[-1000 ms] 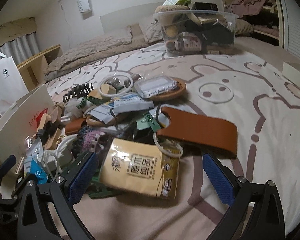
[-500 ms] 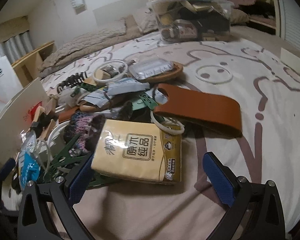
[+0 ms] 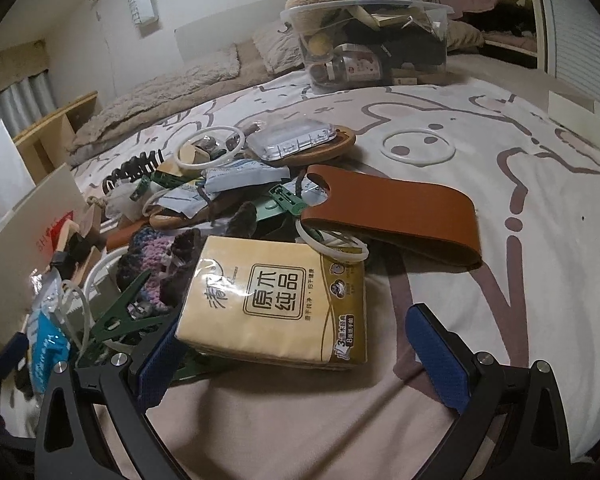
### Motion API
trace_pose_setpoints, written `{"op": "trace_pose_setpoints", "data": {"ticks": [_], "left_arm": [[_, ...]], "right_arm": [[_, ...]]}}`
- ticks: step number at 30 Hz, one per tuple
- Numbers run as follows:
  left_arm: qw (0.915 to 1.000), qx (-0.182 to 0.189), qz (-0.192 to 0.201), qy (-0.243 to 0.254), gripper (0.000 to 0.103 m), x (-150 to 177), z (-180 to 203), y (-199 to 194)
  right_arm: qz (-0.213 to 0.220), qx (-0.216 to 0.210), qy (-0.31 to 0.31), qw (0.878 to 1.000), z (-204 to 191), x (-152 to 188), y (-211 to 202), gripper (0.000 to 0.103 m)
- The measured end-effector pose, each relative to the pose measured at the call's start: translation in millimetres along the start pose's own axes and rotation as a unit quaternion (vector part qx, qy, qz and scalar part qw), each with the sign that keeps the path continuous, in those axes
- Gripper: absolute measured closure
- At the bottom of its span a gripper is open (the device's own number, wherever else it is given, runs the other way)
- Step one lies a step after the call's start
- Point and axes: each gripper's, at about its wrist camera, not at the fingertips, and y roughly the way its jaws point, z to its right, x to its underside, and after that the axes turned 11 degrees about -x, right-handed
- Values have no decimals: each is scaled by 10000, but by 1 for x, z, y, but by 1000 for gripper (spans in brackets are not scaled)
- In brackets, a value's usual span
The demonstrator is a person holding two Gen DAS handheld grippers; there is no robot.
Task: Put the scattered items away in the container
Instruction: 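Lower the right tool onto the tissue pack while the left tool approaches the blue packet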
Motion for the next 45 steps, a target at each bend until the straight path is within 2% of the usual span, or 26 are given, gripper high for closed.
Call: {"op": "trace_pose_setpoints", "data": {"ticks": [3,10,14,17,19,21,27,31,34,37,42,45], "left_arm": [[9999,132,-73,-65,0,0,-2,2],[9999,76,-120,-69,0,0,-1,3],[9996,141,-206,-104,0,0,-1,3],[9990,243,-293,-235,0,-1,-5,3],[9986,276,-329,-298,0,-2,-8,3],[9982,302,-352,-369,0,-2,-10,3],[9980,320,-319,-450,0,-2,-15,4],[9991,186,-312,-214,0,0,-11,4],[9996,9,-288,-56,13,0,-11,4],[9996,69,-270,-17,20,0,-14,3],[9995,213,-212,125,44,-2,-12,-1],[9992,308,-206,156,48,-2,-12,-2]], "right_arm": [[-4,-35,56,10000,3,-1,0,0],[156,-353,270,9989,11,1,-6,0],[49,-208,75,9997,4,1,-4,0],[67,-1,-17,10000,1,3,-4,7],[89,-30,-30,10000,3,2,-5,12],[93,-188,-76,9997,3,2,-5,28],[83,-385,-152,9991,-1,2,-6,28],[83,-397,-130,9991,-2,3,-6,28],[76,-416,-105,9990,-2,3,-6,28],[73,-416,-108,9990,-3,3,-5,28],[71,-457,-73,9989,-2,3,-6,28],[63,-486,-58,9988,-1,2,-6,28]]}}
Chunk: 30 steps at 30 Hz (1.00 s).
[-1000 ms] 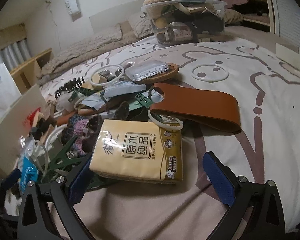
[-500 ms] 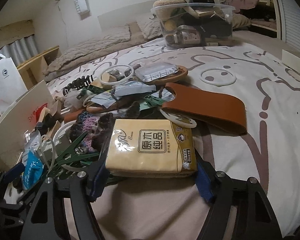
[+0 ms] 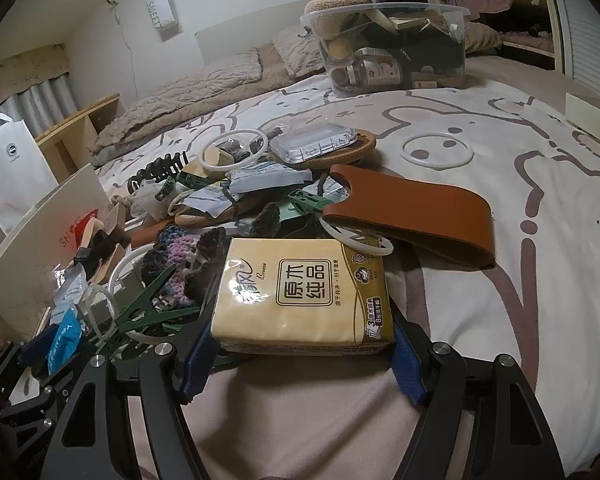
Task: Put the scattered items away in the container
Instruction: 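Lower the right tool onto the tissue pack while the left tool approaches the blue packet, then close the right tool on the tissue pack while the left tool grasps the blue packet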
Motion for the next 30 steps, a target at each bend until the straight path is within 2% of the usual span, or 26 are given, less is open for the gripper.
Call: {"op": "trace_pose_setpoints", "data": {"ticks": [13,30], "left_arm": [[9988,146,351,-315,50,-7,-13,-17],[9966,-20,444,-701,50,-12,-33,-17]], "right_arm": [[7,-53,32,10000,0,0,-2,28],[61,-308,-153,9994,-9,-7,-13,28]]}}
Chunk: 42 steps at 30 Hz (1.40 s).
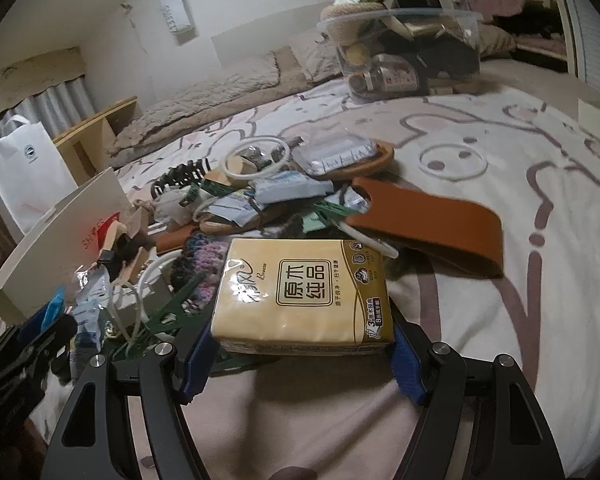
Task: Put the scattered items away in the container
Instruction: 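Close the right tool on the tissue pack while the left tool grasps the blue packet, then lift the beige tissue pack and blue packet and carry both over the white box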
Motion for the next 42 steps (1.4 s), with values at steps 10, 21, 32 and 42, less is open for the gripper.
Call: {"op": "trace_pose_setpoints", "data": {"ticks": [10,21,32,42], "left_arm": [[9991,-161,298,-257,50,-24,-18,-12],[9966,-325,695,-315,50,-56,-29,-29],[9942,-438,889,-426,50,-95,-38,-38],[9920,-496,1026,-535,50,-122,-51,-35]], "right_arm": [[449,-26,-596,9972,-29,-20,-23,28],[772,-135,-783,9938,-45,-52,-37,28],[1113,-279,-941,9889,-68,-88,-50,28],[1219,-391,-1074,9859,-89,-111,-41,28]]}}
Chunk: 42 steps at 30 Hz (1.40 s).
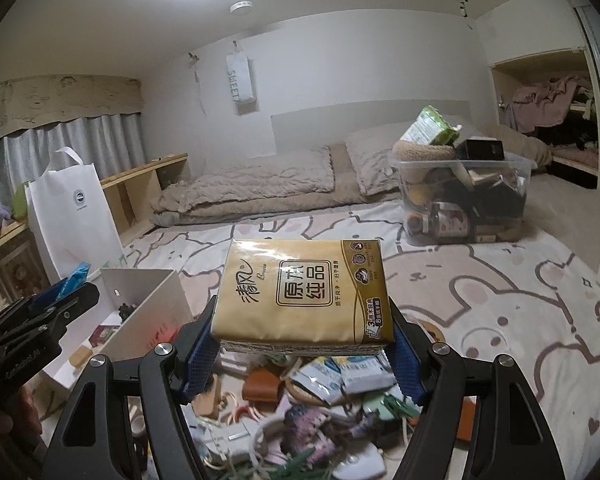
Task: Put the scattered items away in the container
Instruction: 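Lift the beige tissue pack and blue packet and carry both over the white box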
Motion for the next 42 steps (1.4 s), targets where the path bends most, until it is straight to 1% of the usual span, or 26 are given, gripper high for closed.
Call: {"op": "trace_pose_setpoints", "data": {"ticks": [11,17,27,33,42], "left_arm": [[9996,-6,250,-86,50,-35,-8,13],[9994,-102,340,-13,50,-42,-13,19],[9990,-192,322,-243,50,-36,-36,29],[9986,-275,249,-368,50,-28,-50,32],[9967,-460,87,-660,50,-19,-81,37]], "right_arm": [[271,-195,-144,9993,-22,-32,19,28],[378,-310,-243,9985,-36,-42,29,28],[248,-479,-239,9983,-50,-34,52,28],[202,-587,-221,9978,-61,-32,62,28],[53,-801,-243,9965,-83,-27,81,28]]}}
